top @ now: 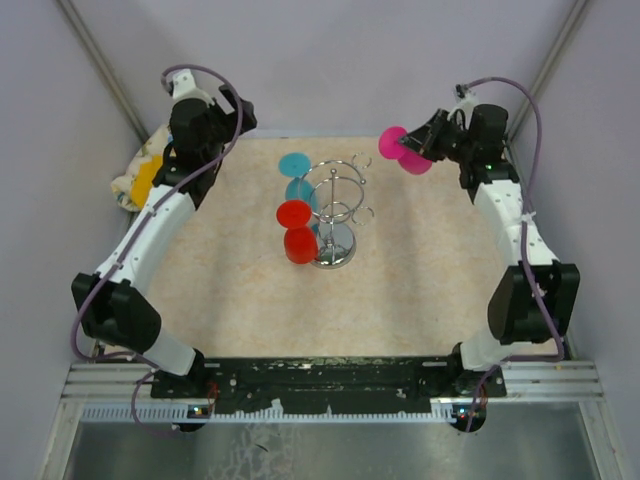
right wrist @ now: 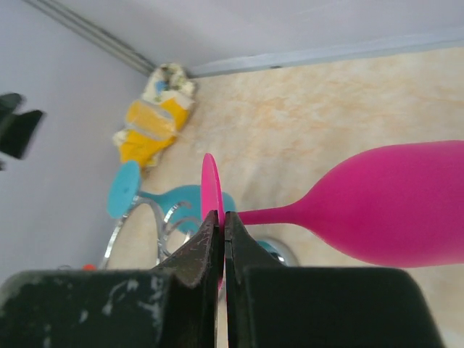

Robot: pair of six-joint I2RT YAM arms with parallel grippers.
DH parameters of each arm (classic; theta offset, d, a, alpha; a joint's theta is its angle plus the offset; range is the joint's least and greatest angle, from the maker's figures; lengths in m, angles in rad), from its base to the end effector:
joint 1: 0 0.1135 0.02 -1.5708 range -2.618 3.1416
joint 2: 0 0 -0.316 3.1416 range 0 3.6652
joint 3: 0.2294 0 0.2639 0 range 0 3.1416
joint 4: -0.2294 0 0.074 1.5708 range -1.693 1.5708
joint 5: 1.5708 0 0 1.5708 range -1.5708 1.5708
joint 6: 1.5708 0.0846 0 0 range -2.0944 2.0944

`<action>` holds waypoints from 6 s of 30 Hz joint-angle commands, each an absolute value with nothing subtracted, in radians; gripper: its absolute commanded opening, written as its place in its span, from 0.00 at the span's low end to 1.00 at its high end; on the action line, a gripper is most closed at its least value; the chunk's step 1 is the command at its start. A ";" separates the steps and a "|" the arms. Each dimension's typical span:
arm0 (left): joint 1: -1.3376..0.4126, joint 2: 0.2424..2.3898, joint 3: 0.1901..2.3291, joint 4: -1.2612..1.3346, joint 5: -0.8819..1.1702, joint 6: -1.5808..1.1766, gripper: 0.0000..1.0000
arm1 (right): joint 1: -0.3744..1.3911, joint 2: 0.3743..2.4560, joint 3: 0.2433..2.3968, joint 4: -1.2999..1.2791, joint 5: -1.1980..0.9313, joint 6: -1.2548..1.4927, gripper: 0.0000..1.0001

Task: Take the wine glass off the wine glass rack

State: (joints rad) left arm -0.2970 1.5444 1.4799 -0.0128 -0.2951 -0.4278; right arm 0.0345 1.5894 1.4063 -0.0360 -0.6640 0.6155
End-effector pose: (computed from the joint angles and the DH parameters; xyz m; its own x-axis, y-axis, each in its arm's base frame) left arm 0.4150 -0.1013 0.4607 -0.0683 -0.3942 -0.9165 -0.0281 0.9190 -0.3932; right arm 0.4247 0.0668 0.4111 -0.5401 0.4363 -0.7196 -0.3876 0.6300 0.6729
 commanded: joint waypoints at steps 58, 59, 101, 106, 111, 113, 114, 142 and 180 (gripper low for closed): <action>-0.359 1.485 1.739 -0.446 0.887 -0.850 1.00 | 1.109 1.302 1.610 -0.495 0.064 -0.384 0.00; -0.359 1.484 1.740 -0.455 0.888 -0.842 1.00 | 1.116 1.311 1.618 -0.496 0.063 -0.388 0.00; -0.365 1.471 1.758 -0.699 0.737 -0.586 0.91 | 1.224 1.374 1.685 -0.460 0.127 -0.461 0.00; -0.365 1.458 1.761 -0.711 0.690 -0.565 0.88 | 1.225 1.380 1.682 -0.460 0.156 -0.451 0.00; -0.365 1.439 1.765 -0.721 0.618 -0.547 0.88 | 1.225 1.363 1.648 -0.423 0.208 -0.443 0.64; -0.362 1.432 1.774 -0.736 0.583 -0.534 0.88 | 1.224 1.342 1.623 -0.392 0.238 -0.434 0.94; -0.362 1.429 1.783 -0.748 0.552 -0.523 0.87 | 1.224 1.331 1.607 -0.380 0.256 -0.426 0.98; -0.342 1.283 1.933 -1.013 -0.126 -0.318 0.91 | 1.206 1.083 1.390 -0.250 0.443 -0.322 0.99; -0.284 1.404 1.133 -0.141 -0.599 -0.274 0.87 | 1.069 1.086 1.322 -0.284 0.329 -0.228 0.99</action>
State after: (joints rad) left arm -0.3111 1.3708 1.1454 -0.2230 -0.5449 -0.2829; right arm 1.0924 1.0626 1.2655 -0.2798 0.3370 -0.2695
